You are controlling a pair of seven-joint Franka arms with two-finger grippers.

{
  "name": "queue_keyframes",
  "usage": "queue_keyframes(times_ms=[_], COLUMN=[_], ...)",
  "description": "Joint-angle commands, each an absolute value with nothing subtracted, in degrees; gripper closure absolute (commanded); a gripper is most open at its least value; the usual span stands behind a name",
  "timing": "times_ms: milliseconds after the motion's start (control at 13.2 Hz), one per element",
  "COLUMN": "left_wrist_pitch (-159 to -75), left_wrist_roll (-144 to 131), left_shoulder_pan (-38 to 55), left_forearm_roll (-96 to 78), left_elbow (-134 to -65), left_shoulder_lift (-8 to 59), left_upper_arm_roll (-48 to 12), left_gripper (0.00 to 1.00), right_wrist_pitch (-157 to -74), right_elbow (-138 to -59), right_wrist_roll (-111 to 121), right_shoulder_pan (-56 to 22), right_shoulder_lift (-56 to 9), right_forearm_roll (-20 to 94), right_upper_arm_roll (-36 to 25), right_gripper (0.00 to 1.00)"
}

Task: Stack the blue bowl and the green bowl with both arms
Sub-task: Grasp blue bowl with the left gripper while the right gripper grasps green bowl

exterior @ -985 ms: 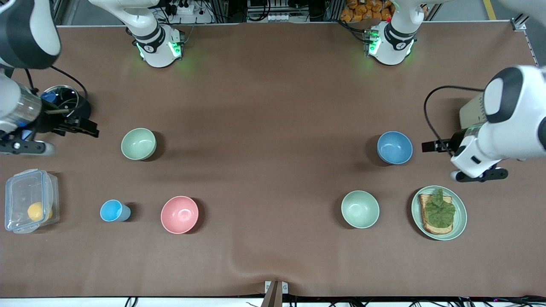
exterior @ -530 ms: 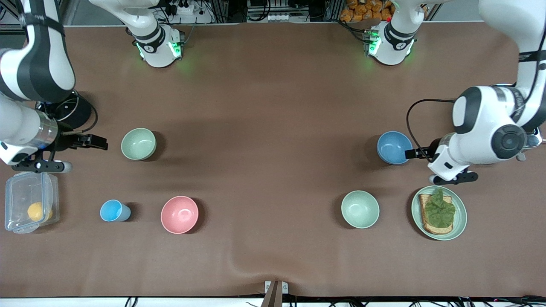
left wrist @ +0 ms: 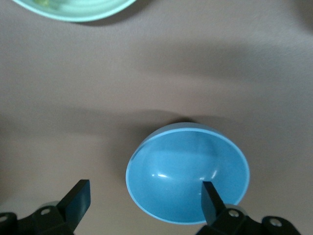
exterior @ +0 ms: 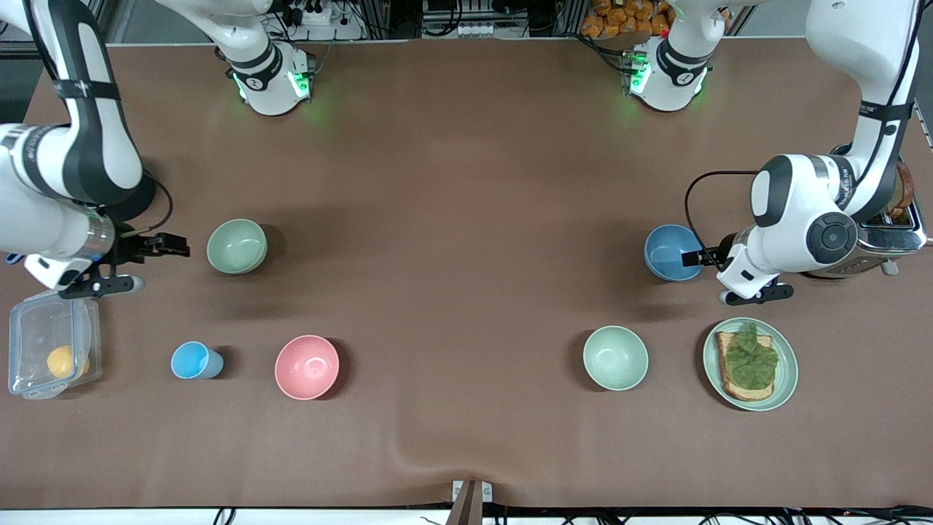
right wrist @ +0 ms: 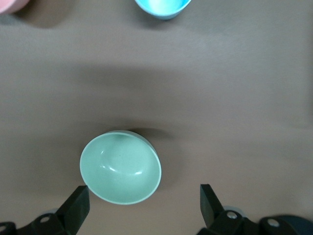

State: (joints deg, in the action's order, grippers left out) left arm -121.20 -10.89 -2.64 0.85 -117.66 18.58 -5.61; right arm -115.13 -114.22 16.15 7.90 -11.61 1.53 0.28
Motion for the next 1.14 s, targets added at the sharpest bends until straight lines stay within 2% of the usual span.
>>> queue_keyframes(times_ms=[0,227,530,682,909,985,1061], left_wrist_pitch=[-126.2,-127.0,-127.4,-127.4,-127.3,-127.3,-127.3], left_wrist_roll=[-10.7,-10.7,-10.6,-10.5,-10.5,-10.5,-10.5], left_shoulder_pan=[-3.0,-3.1,-3.1,-3.2,-3.1,-3.1,-3.1], left_forearm_roll=[1.8,2.1,2.1,2.2,2.2,2.2,2.1], left_elbow=[-121.5,-121.7,-121.7,-121.7,-121.6,-121.6,-121.4], left_shoulder_lift=[18.8,20.1,21.5,21.9,22.1,22.6,22.7], left_upper_arm_roll=[-5.8,-5.8,-5.8,-5.7,-5.7,-5.7,-5.7], left_gripper=[0.0,0.0,0.0,0.05,0.24,0.34,0.49], right_wrist_pitch=[-120.6,-130.4,-134.9,-140.2,-144.8,-145.3,-145.7], right_elbow=[-121.2,-127.9,-130.7,-133.5,-135.3,-135.4,-135.7], right_wrist_roll=[19.4,19.8,20.0,20.6,22.4,22.7,22.7], right_shoulder_pan=[9.1,9.1,9.4,9.4,9.8,9.8,9.9], right_shoulder_lift=[-9.5,-9.3,-10.3,-10.6,-12.3,-12.7,-13.0], right_forearm_roll=[3.6,3.6,3.6,3.6,3.6,3.6,3.6], right_upper_arm_roll=[0.9,0.9,0.9,0.9,0.9,0.9,0.9], right_gripper=[0.01,0.1,0.18,0.21,0.33,0.36,0.36])
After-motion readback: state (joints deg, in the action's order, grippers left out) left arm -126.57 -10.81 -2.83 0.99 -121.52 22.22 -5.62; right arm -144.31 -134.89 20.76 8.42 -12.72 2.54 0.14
